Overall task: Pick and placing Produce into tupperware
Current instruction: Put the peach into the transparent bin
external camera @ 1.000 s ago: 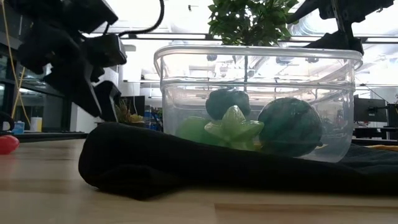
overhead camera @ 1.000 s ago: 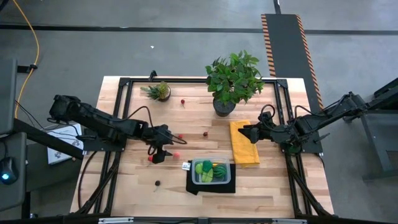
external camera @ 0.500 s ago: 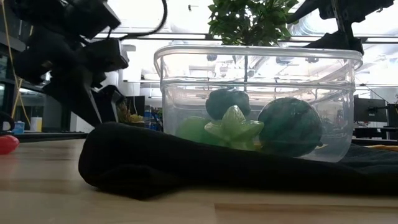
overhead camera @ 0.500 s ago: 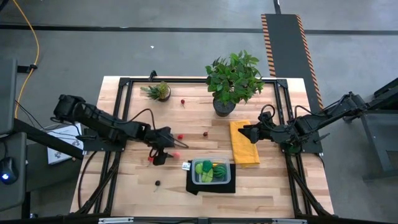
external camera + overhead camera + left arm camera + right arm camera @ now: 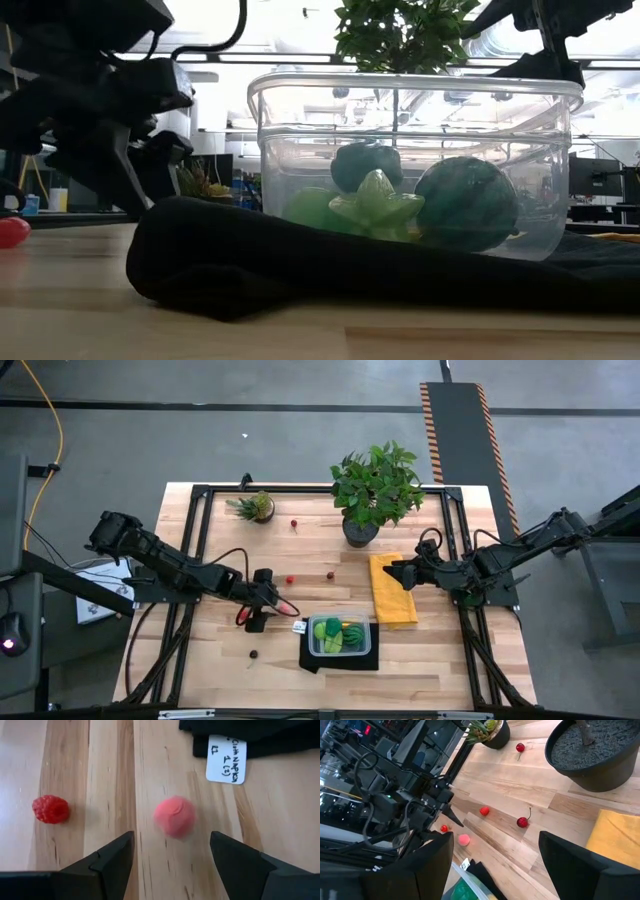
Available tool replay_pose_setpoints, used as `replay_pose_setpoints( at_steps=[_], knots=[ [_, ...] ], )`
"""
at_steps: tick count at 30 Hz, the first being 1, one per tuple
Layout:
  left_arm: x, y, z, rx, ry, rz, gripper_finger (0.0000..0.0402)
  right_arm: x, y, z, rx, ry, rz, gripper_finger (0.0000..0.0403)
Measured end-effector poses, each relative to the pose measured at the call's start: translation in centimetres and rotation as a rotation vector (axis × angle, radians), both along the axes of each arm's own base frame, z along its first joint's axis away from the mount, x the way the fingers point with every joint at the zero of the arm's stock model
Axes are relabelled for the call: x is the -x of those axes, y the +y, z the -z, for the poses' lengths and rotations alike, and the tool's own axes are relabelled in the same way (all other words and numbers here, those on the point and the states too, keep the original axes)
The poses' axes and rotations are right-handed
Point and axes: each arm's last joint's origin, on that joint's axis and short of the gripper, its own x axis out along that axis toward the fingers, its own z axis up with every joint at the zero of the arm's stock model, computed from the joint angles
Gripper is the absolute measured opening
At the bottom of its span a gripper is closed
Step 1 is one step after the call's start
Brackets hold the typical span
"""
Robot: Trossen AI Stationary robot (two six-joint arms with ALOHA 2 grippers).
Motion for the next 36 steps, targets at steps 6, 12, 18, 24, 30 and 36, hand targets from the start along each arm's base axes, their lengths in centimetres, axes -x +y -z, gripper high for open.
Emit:
replay_pose_setpoints(
  at_steps=[6,12,18,24,30,36],
  knots=[
    [-0.2,0.0,0.5,0.0,0.014,-0.004,0.0248,0.0,0.0,0.0,-0.003,-0.001,0.001,0.0282],
    [-0.3,0.0,0.5,0.004,0.01,-0.008,0.0248,0.0,0.0,0.0,-0.001,0.0,0.0,0.0282],
    [-0.7,-0.2,0.5,0.024,-0.024,0.01,0.0248,0.0,0.0,0.0,0.002,0.001,-0.001,0.0282],
    [-0.7,-0.2,0.8,0.029,-0.014,0.015,0.0248,0.0,0.0,0.0,0.005,0.003,-0.003,0.0282],
    [-1.1,-0.3,0.9,0.035,-0.034,0.018,0.0248,0.0,0.0,0.0,0.005,0.003,-0.003,0.0282],
    [-1.1,-0.2,0.9,0.035,-0.039,0.015,0.0248,0.0,0.0,0.0,0.008,0.004,-0.004,0.0282]
  ],
)
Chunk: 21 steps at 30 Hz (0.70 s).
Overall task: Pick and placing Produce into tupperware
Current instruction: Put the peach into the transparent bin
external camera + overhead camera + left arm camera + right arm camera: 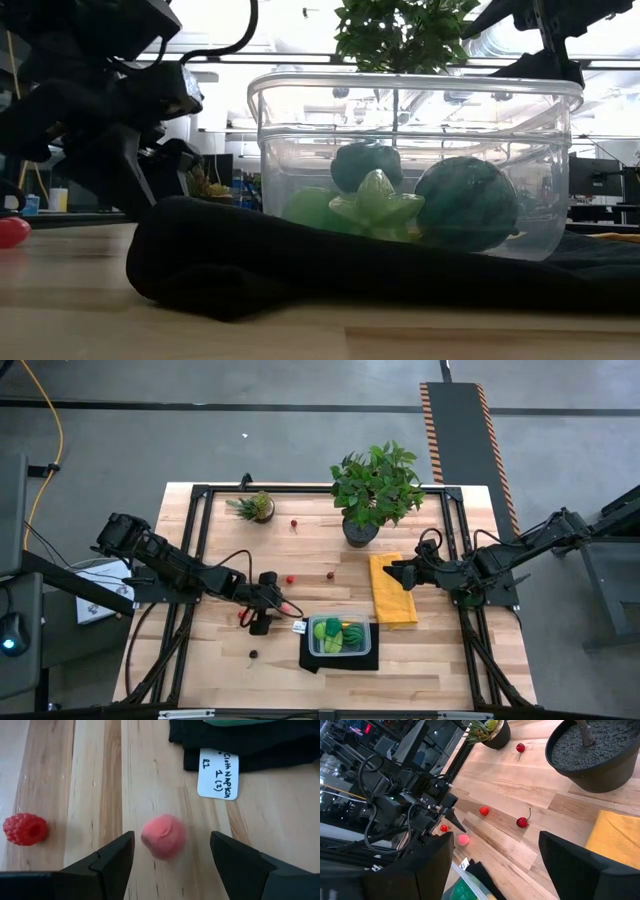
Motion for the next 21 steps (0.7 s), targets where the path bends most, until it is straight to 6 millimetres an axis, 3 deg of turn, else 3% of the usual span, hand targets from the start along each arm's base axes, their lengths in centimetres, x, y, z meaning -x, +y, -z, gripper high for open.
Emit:
replay_pose_setpoints(
  at_steps=[21],
  knots=[
    [-0.06,0.01,0.15,-0.008,0.002,-0.004,0.0248,0.0,0.0,0.0,0.01,0.003,-0.004,0.0282]
  ],
)
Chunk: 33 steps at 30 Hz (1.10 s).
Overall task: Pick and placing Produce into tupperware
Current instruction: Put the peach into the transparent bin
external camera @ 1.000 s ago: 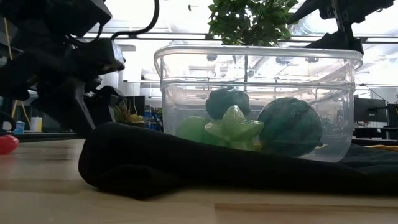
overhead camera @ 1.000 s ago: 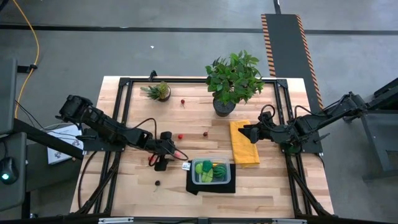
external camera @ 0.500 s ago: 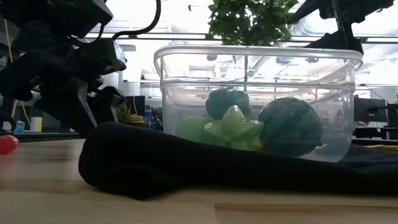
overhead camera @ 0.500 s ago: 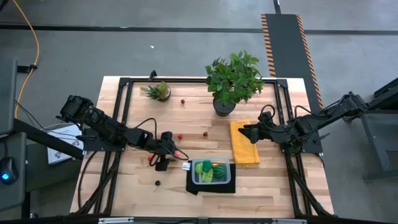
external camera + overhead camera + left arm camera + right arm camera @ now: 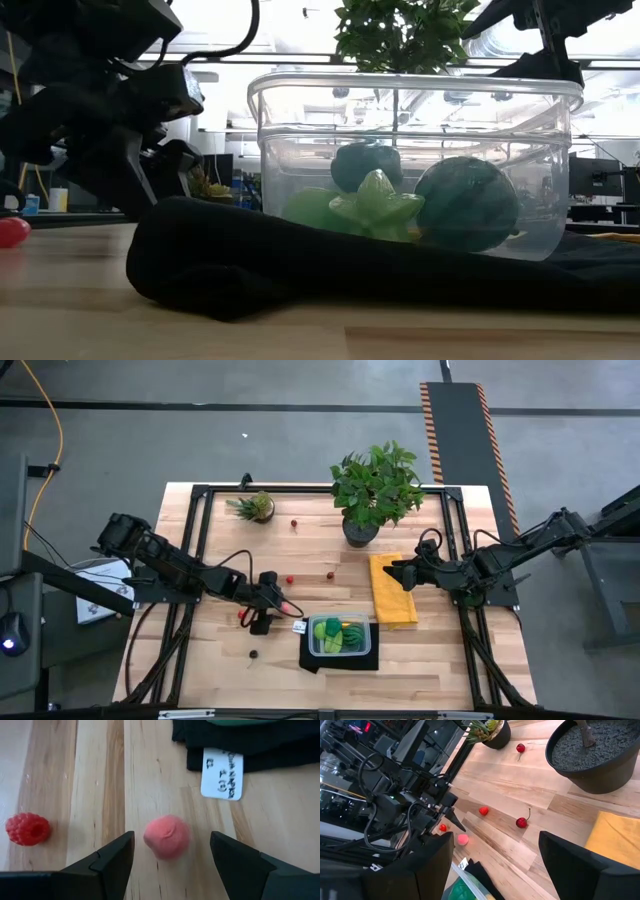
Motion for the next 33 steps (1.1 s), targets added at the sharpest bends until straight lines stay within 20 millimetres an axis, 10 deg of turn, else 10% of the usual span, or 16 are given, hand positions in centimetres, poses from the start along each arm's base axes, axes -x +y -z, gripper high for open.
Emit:
replay_pose_setpoints(
  at_steps=[33],
  knots=[
    [-0.32,-0.05,0.31,0.002,-0.013,-0.002,0.0248,0.0,0.0,0.0,0.002,0.001,-0.001,0.0282]
  ],
)
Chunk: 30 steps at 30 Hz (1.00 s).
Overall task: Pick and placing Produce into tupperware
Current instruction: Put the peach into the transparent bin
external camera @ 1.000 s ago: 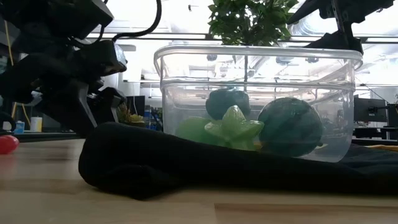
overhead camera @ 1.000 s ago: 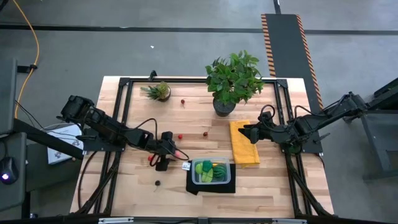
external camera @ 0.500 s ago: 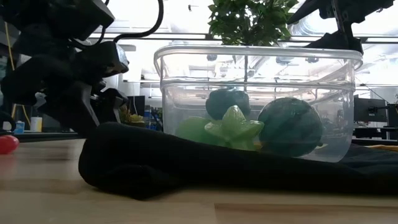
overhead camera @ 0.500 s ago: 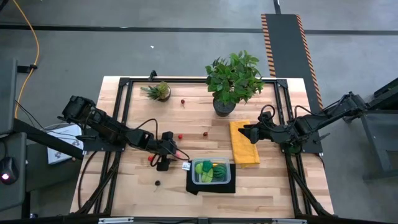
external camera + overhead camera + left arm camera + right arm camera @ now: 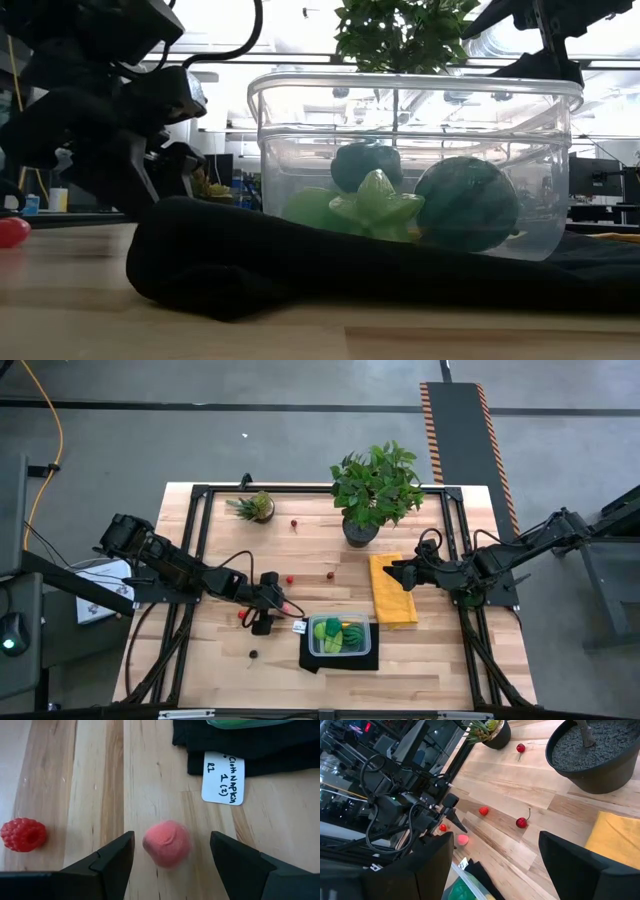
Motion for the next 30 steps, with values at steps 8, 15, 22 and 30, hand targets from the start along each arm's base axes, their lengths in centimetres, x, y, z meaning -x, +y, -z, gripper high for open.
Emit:
replay_pose_setpoints(
  at_steps=[8,15,22,30],
  knots=[
    [0.0,0.0,0.0,0.006,0.001,-0.001,0.0248,0.0,0.0,0.0,0.004,0.002,-0.002,0.0282],
    [0.09,0.01,0.08,0.004,0.013,-0.003,0.0248,0.0,0.0,0.0,0.004,0.002,-0.002,0.0282],
    [0.24,0.04,0.19,0.0,0.032,-0.002,0.0248,0.0,0.0,0.0,0.005,0.002,-0.002,0.0282],
    [0.24,0.04,0.19,0.001,0.032,-0.004,0.0242,0.0,0.0,0.0,0.007,0.003,-0.003,0.0282]
  ],
)
